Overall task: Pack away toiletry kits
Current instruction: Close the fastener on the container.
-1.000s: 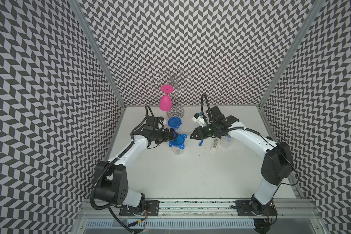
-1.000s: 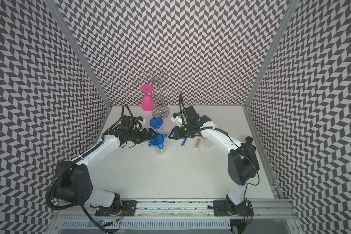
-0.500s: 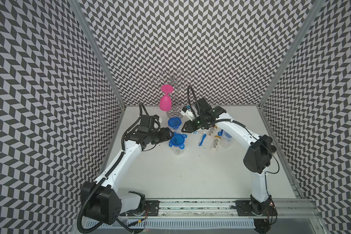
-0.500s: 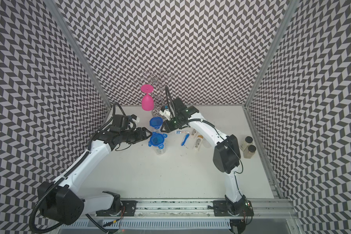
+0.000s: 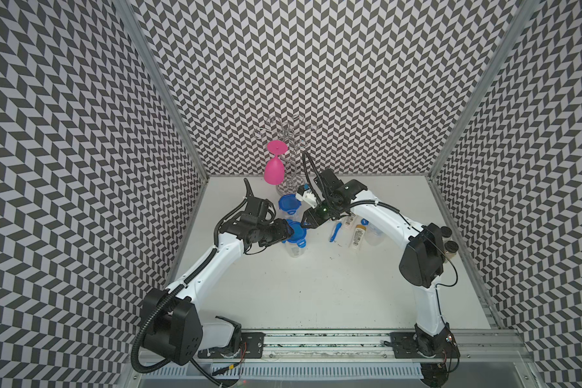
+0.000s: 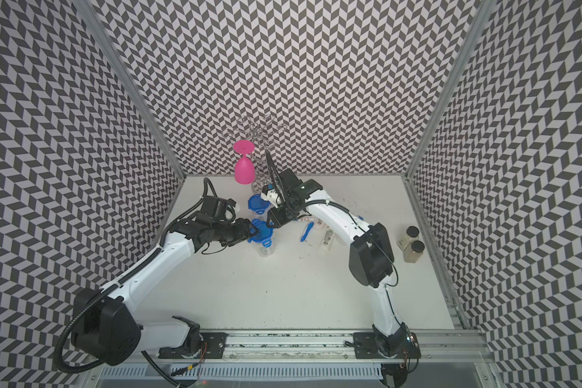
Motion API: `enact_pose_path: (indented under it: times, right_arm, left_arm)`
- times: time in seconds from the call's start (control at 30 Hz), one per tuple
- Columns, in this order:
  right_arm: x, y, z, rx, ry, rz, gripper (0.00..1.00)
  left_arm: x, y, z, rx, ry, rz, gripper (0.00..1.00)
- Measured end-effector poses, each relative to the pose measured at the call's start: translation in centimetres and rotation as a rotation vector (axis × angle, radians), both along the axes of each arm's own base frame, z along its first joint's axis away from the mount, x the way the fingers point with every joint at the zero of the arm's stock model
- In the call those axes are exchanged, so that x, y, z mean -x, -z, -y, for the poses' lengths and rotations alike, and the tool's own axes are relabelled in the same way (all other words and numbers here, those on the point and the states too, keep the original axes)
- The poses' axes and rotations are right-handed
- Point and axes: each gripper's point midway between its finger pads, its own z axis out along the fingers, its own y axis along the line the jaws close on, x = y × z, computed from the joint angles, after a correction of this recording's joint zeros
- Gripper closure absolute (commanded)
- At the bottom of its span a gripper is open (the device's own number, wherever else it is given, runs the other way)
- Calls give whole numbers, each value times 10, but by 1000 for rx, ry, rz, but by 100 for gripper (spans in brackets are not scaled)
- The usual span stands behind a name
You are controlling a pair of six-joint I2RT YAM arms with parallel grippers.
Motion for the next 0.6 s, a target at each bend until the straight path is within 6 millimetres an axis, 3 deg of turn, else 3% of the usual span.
enact_pose_path:
  times: [0.3,0.6]
  right_arm:
    - [7,16,4,24,-8,-33,63]
    - [16,19,-3,-45,-35,-89,64]
  left_arm:
    - [3,10,2,-7,-17,-20,48]
    - [4,15,9,19,-16,-22,48]
